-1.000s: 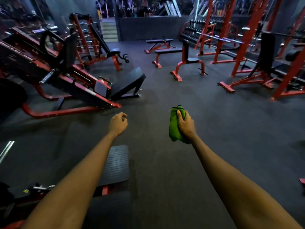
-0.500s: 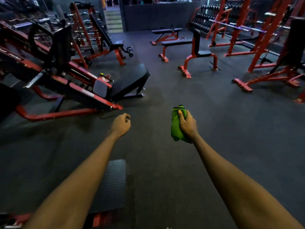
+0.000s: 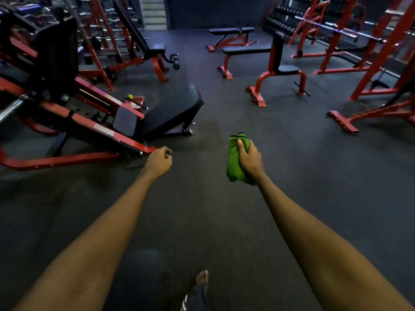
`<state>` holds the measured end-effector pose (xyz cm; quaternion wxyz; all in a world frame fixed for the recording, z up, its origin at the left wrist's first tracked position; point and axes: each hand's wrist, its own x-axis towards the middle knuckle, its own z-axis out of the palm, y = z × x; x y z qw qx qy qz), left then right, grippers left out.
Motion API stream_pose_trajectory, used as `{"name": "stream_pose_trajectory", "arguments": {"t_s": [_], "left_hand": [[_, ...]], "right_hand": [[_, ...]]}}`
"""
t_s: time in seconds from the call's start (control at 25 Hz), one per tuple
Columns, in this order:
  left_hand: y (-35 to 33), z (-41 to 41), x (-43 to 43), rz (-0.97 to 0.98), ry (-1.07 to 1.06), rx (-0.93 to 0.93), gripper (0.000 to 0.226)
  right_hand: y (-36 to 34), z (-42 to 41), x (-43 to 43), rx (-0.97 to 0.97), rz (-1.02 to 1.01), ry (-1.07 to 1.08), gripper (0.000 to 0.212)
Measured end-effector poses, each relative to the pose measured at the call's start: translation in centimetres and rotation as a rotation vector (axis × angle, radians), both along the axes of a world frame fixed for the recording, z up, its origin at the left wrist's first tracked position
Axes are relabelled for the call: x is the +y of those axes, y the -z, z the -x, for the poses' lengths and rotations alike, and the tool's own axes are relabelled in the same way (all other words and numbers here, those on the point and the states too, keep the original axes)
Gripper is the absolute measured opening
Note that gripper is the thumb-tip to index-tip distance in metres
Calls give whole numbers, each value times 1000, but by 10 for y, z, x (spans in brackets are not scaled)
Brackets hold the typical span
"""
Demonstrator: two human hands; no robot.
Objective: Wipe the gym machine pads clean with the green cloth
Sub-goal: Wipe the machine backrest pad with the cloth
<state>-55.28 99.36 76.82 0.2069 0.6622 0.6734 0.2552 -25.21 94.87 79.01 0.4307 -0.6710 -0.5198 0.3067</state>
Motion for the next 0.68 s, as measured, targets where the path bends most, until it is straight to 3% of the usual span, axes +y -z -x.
{"name": "stream_pose_trajectory", "arguments": {"t_s": [0.2, 0.68], "left_hand": [[-3, 5, 134, 46, 24, -16, 26], [6, -22, 421, 41, -43, -24, 25]], "right_hand": [[-3, 5, 126, -107, 29, -55, 37], [25, -17, 435, 60, 15, -5, 38]]}}
